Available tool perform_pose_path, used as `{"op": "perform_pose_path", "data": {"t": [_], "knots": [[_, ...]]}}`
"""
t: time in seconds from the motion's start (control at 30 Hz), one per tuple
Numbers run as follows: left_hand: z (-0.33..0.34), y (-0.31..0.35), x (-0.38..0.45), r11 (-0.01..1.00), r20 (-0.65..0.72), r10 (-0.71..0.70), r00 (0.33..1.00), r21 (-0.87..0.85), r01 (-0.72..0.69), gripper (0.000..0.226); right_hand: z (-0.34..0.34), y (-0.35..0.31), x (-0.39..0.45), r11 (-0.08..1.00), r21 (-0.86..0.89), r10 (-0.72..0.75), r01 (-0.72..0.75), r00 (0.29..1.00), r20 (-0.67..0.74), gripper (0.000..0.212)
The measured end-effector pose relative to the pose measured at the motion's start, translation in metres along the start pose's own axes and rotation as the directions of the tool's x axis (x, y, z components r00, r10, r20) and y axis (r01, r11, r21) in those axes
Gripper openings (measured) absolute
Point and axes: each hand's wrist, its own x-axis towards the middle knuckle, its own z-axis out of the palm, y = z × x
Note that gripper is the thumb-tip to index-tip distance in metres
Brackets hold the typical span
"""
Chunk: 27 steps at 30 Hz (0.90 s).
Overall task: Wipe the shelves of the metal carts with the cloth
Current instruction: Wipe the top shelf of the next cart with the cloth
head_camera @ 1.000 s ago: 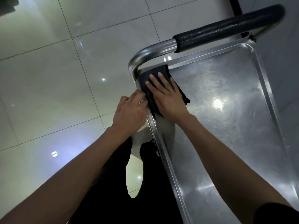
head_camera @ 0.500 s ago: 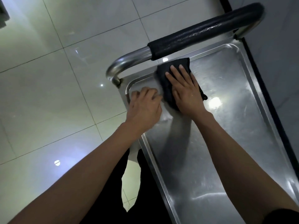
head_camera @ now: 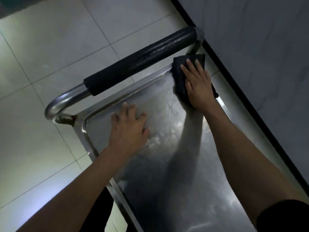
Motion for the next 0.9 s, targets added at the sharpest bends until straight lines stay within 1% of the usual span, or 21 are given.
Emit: {"op": "perform_pose_path", "data": {"t": [0.07,0.2,0.3,0.43,0.5,0.53,0.67,0.8,0.9], "knots": [[0.002,0.001,-0.002,1.0,0.005,-0.001,1.0,-0.014,0.001,0.054,0.001,0.003,0.003,1.0,-0.019,-0.006,0.005,1.0,-0.016,0.054],[0.005,-0.001,-0.003,0.998,0.008,-0.003,1.0,-0.061,0.003,0.056,0.008,-0.018,-0.009,0.999,0.04,0.025,-0.024,0.999,-0.042,0.055],[0.007,-0.003,-0.003,0.997,0.004,-0.002,1.0,-0.081,0.002,0.058,0.012,-0.035,-0.024,0.997,0.083,-0.007,0.007,1.0,-0.006,0.055],[0.001,-0.014,-0.004,0.991,0.029,0.03,0.999,-0.132,-0.026,0.059,0.021,-0.065,-0.054,0.995,0.086,-0.045,0.043,0.999,0.021,0.055],[-0.004,-0.023,-0.012,0.99,0.036,0.04,0.999,-0.135,-0.035,0.057,0.025,-0.081,-0.068,0.996,0.071,-0.05,0.048,0.998,0.035,0.055],[-0.005,-0.029,-0.021,0.99,0.011,0.04,0.999,-0.138,-0.038,0.053,0.027,-0.09,-0.075,0.997,0.065,-0.05,0.047,0.998,0.043,0.055],[0.005,-0.055,-0.089,0.99,-0.166,0.043,0.985,-0.126,-0.065,0.038,0.036,-0.135,-0.107,0.998,0.057,-0.044,0.04,0.996,0.074,0.055],[0.032,-0.076,-0.152,0.983,-0.201,-0.073,0.977,-0.178,0.037,0.033,0.056,-0.192,-0.139,0.996,0.02,-0.092,0.09,0.991,0.096,0.054],[0.049,-0.086,-0.182,0.964,-0.193,-0.151,0.969,-0.247,0.101,0.037,0.07,-0.226,-0.161,0.993,-0.004,-0.113,0.114,0.986,0.122,0.055]]}}
